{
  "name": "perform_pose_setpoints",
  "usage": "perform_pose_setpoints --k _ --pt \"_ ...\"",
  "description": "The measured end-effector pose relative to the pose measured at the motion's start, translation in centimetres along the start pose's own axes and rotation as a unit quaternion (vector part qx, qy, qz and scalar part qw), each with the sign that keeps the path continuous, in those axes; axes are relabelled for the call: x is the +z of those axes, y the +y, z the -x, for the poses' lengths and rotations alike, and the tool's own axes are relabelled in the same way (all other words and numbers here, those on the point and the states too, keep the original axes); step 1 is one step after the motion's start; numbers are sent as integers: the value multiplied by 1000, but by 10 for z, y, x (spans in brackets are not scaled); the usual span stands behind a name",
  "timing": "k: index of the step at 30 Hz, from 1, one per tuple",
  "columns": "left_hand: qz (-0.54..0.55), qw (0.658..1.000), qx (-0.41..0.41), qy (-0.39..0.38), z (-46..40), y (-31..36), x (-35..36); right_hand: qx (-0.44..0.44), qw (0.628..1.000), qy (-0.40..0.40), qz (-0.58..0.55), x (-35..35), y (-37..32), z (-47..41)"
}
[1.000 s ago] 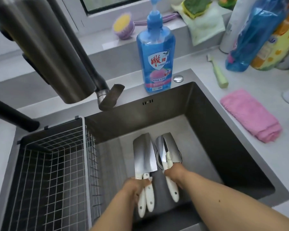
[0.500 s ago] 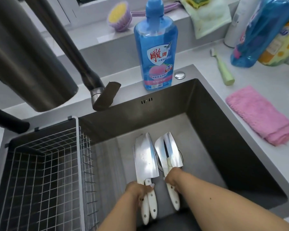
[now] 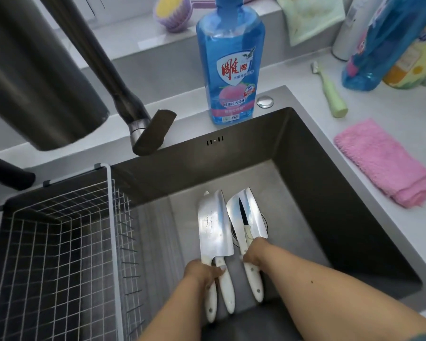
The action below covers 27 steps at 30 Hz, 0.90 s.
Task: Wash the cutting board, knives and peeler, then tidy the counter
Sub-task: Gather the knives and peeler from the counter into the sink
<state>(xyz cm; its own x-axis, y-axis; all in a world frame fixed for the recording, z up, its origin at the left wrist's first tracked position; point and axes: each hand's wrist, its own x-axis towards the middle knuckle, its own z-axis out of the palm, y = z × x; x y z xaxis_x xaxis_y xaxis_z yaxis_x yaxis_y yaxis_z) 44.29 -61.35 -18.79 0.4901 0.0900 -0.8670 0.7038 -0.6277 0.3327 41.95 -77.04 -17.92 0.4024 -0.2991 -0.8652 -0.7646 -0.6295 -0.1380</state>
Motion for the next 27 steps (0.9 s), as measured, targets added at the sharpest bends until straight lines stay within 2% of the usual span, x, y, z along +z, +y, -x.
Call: perform_pose_setpoints --k 7,12,18,23,27 --pt "13 1000 9 5 -3 -3 -6 33 999 -13 -25 -10 6 -1" --pt "19 999 15 28 -1 -2 -10 57 982 81 -162 -14 13 3" --pt "31 999 18 28 -5 -1 -14 54 985 134 -98 -19 14 9" --pt "22 999 21 14 -2 -1 -16 47 980 145 -124 -20 15 12" --pt "-12 999 34 36 14 7 -24 43 982 132 -131 -23 16 16"
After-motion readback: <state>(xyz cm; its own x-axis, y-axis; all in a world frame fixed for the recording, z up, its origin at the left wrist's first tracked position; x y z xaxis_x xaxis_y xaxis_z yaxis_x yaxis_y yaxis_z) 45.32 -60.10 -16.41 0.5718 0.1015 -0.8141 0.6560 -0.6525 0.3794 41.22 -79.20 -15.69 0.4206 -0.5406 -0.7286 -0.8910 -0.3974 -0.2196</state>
